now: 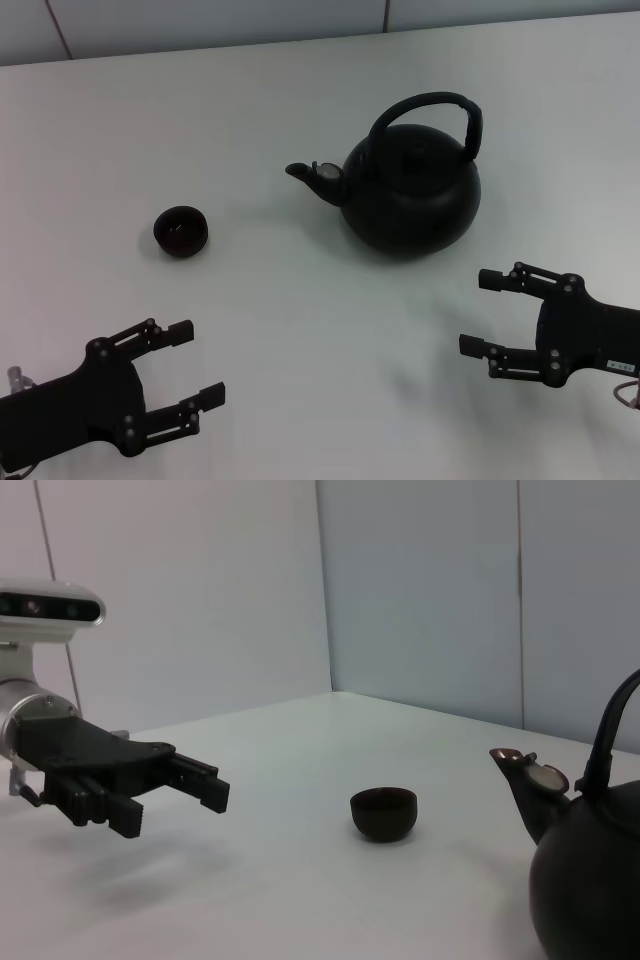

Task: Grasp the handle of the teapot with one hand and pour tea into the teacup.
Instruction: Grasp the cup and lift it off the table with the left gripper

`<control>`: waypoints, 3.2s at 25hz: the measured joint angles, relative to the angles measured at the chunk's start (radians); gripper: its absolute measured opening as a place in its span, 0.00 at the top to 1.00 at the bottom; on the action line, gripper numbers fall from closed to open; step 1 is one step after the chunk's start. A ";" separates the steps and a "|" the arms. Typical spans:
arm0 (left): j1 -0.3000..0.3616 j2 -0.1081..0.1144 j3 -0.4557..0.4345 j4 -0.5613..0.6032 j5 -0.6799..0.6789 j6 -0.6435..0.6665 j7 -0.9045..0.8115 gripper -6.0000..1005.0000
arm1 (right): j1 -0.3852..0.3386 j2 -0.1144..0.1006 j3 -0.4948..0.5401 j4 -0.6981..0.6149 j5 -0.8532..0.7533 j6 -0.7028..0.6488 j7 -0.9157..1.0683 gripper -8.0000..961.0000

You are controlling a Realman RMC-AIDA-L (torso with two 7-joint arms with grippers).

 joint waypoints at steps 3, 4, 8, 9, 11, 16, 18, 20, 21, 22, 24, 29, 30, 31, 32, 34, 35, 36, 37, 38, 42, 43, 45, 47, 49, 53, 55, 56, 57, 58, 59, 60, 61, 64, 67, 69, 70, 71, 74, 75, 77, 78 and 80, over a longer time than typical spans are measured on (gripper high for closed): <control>-0.001 -0.004 -0.002 0.000 0.000 0.001 -0.001 0.20 | 0.001 0.000 0.000 0.001 0.000 0.000 -0.002 0.15; -0.001 -0.004 -0.003 0.000 0.000 0.001 -0.001 0.20 | 0.002 0.000 0.000 0.001 0.000 0.000 -0.002 0.15; -0.001 -0.007 -0.004 0.001 0.000 0.001 -0.005 0.20 | 0.006 0.000 0.000 0.001 0.000 0.000 -0.002 0.15; -0.001 -0.008 -0.005 0.001 0.000 0.001 -0.006 0.20 | 0.006 -0.001 0.000 0.001 0.000 0.000 -0.003 0.15; -0.001 -0.010 -0.014 0.001 -0.004 0.000 -0.005 0.20 | 0.008 -0.001 0.000 0.003 0.000 0.000 -0.003 0.15; -0.010 -0.029 -0.205 -0.061 -0.013 -0.033 0.067 0.20 | 0.020 -0.001 0.008 0.008 0.000 0.002 -0.003 0.15; -0.026 -0.031 -0.317 -0.131 -0.023 -0.049 0.136 0.20 | 0.025 -0.001 0.009 0.008 0.000 0.002 -0.003 0.15; -0.038 -0.030 -0.422 -0.189 -0.032 -0.062 0.205 0.20 | 0.031 -0.001 0.009 0.008 0.000 0.002 0.001 0.15; -0.040 -0.030 -0.467 -0.204 -0.035 -0.069 0.239 0.20 | 0.034 -0.001 0.010 0.008 0.000 0.003 0.001 0.15; -0.041 -0.030 -0.486 -0.210 -0.037 -0.073 0.255 0.20 | 0.036 -0.001 0.010 0.008 0.000 0.003 0.002 0.15; -0.043 -0.029 -0.506 -0.214 -0.037 -0.080 0.279 0.20 | 0.038 -0.001 0.010 0.008 0.000 0.003 0.003 0.15; -0.046 -0.029 -0.508 -0.214 -0.037 -0.082 0.282 0.20 | 0.041 -0.001 0.009 0.008 0.002 0.004 0.004 0.15; -0.046 -0.029 -0.508 -0.213 -0.037 -0.081 0.282 0.20 | 0.041 0.000 0.009 0.008 0.002 0.004 0.005 0.15; -0.047 -0.029 -0.506 -0.212 -0.037 -0.080 0.282 0.20 | 0.041 -0.001 0.009 0.008 0.002 0.004 0.005 0.15; -0.047 -0.029 -0.504 -0.212 -0.036 -0.080 0.282 0.20 | 0.041 -0.001 0.009 0.008 0.002 0.005 0.005 0.15; -0.049 -0.029 -0.502 -0.212 -0.033 -0.084 0.283 0.20 | 0.041 -0.001 0.009 0.008 0.002 0.008 0.005 0.15; -0.051 -0.029 -0.500 -0.212 -0.031 -0.091 0.289 0.20 | 0.041 -0.001 0.009 0.008 0.002 0.009 0.005 0.15; -0.052 -0.029 -0.496 -0.213 -0.029 -0.102 0.299 0.20 | 0.041 -0.001 0.009 0.008 0.002 0.010 0.005 0.15; -0.052 -0.029 -0.491 -0.214 -0.029 -0.112 0.309 0.20 | 0.041 -0.001 0.009 0.008 0.002 0.011 0.005 0.15; -0.053 -0.030 -0.482 -0.216 -0.029 -0.128 0.323 0.20 | 0.041 -0.001 0.009 0.009 0.002 0.011 0.005 0.15; -0.058 -0.031 -0.424 -0.217 -0.027 -0.214 0.344 0.20 | 0.040 -0.001 0.009 0.010 0.002 0.013 0.006 0.15; -0.059 -0.031 -0.411 -0.217 -0.027 -0.230 0.344 0.20 | 0.040 -0.001 0.009 0.010 0.002 0.013 0.006 0.15; -0.061 -0.032 -0.395 -0.217 -0.027 -0.246 0.344 0.20 | 0.040 -0.001 0.009 0.010 0.002 0.013 0.006 0.15; -0.062 -0.032 -0.379 -0.218 -0.027 -0.253 0.345 0.20 | 0.040 -0.001 0.009 0.010 0.002 0.013 0.006 0.15; -0.062 -0.032 -0.372 -0.218 -0.027 -0.256 0.345 0.20 | 0.040 -0.001 0.009 0.010 0.002 0.013 0.006 0.15; -0.063 -0.033 -0.370 -0.218 -0.027 -0.259 0.346 0.20 | 0.040 0.000 0.009 0.010 0.001 0.013 0.006 0.15; -0.065 -0.033 -0.370 -0.219 -0.027 -0.262 0.346 0.20 | 0.040 -0.001 0.009 0.010 0.001 0.013 0.006 0.15; -0.068 -0.033 -0.370 -0.219 -0.027 -0.267 0.346 0.20 | 0.040 0.000 0.009 0.010 0.001 0.013 0.006 0.15; -0.072 -0.033 -0.370 -0.219 -0.027 -0.273 0.346 0.20 | 0.040 -0.001 0.009 0.010 0.001 0.013 0.006 0.15; -0.077 -0.034 -0.370 -0.221 -0.027 -0.282 0.346 0.20 | 0.039 0.000 0.009 0.010 0.001 0.013 0.006 0.15; -0.086 -0.035 -0.370 -0.225 -0.027 -0.295 0.346 0.20 | 0.039 0.000 0.009 0.010 0.001 0.013 0.006 0.15; -0.093 -0.035 -0.369 -0.229 -0.028 -0.304 0.346 0.20 | 0.039 -0.001 0.009 0.010 0.001 0.012 0.006 0.15; -0.103 -0.035 -0.369 -0.235 -0.028 -0.314 0.346 0.20 | 0.039 -0.001 0.009 0.010 0.001 0.012 0.006 0.15; -0.133 -0.036 -0.369 -0.253 -0.027 -0.343 0.346 0.20 | 0.040 -0.001 0.009 0.010 0.001 0.012 0.006 0.15; -0.165 -0.036 -0.369 -0.270 -0.028 -0.377 0.346 0.20 | 0.040 0.000 0.009 0.010 0.001 0.012 0.006 0.15; -0.183 -0.036 -0.368 -0.279 -0.028 -0.400 0.346 0.20 | 0.040 -0.001 0.009 0.010 0.001 0.012 0.006 0.15; -0.192 -0.036 -0.367 -0.282 -0.027 -0.413 0.346 0.20 | 0.041 0.000 0.009 0.010 0.001 0.012 0.006 0.15; -0.199 -0.037 -0.367 -0.283 -0.027 -0.424 0.346 0.20 | 0.042 -0.001 0.009 0.010 0.001 0.012 0.006 0.15; -0.218 -0.039 -0.367 -0.290 -0.027 -0.450 0.346 0.20 | 0.043 0.000 0.009 0.010 0.002 0.012 0.006 0.15; -0.218 -0.039 -0.367 -0.290 -0.027 -0.450 0.346 0.20 | 0.043 -0.001 0.009 0.010 0.002 0.012 0.006 0.15; -0.236 -0.040 -0.367 -0.298 -0.027 -0.473 0.346 0.20 | 0.043 -0.001 0.009 0.010 0.003 0.012 0.006 0.15; -0.239 -0.040 -0.367 -0.299 -0.027 -0.478 0.346 0.20 | 0.043 0.000 0.009 0.010 0.004 0.012 0.006 0.15; -0.250 -0.040 -0.367 -0.306 -0.028 -0.497 0.346 0.20 | 0.043 -0.001 0.009 0.010 0.005 0.012 0.006 0.15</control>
